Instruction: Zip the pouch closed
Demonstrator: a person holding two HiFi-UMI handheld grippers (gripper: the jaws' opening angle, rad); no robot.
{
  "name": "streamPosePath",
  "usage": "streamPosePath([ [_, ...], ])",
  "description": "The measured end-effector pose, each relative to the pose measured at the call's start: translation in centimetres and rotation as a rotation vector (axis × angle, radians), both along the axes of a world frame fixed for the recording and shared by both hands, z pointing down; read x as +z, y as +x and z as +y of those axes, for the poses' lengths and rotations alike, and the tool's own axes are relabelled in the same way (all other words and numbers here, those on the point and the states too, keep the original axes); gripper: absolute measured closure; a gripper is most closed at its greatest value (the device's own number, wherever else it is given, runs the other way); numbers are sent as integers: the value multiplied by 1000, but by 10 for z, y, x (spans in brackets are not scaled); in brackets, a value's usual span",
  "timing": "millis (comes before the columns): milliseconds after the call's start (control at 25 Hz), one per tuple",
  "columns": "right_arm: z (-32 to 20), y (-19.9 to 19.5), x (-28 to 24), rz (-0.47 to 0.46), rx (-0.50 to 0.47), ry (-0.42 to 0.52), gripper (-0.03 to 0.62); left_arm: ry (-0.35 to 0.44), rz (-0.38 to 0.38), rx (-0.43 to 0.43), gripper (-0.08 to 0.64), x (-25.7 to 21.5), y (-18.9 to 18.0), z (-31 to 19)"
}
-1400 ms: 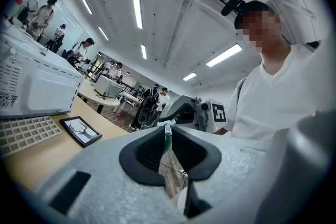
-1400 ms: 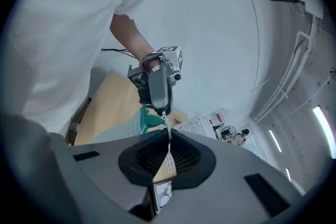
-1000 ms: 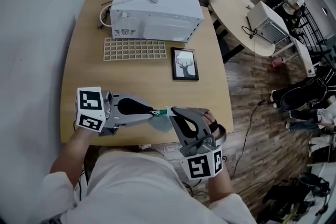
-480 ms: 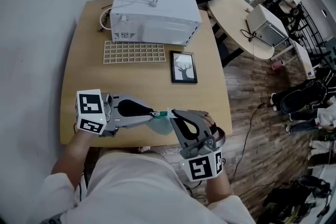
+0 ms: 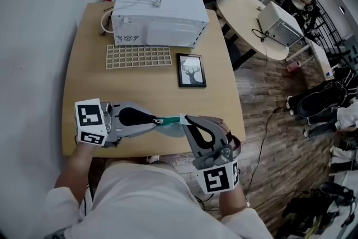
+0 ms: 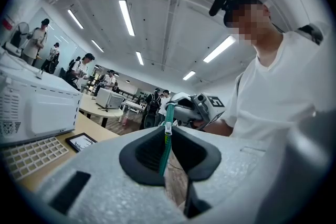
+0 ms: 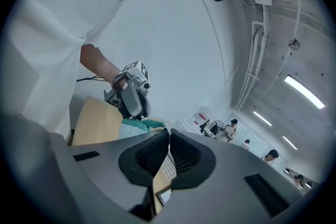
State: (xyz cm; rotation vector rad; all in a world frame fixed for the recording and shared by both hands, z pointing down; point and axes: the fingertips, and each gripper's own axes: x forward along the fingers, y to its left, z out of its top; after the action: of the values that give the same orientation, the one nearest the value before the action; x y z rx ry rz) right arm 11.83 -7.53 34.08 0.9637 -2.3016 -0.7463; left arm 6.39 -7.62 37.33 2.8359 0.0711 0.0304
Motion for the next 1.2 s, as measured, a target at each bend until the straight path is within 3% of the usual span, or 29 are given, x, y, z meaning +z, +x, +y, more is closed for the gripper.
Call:
streamPosePath([
  [440,1,12,-5,-89,33,-2,580,13,-17,-32,514,2,0,1],
  [1200,-1,43,4,-225,180,-44,580,20,-53,-77,514,11,-1,-2],
])
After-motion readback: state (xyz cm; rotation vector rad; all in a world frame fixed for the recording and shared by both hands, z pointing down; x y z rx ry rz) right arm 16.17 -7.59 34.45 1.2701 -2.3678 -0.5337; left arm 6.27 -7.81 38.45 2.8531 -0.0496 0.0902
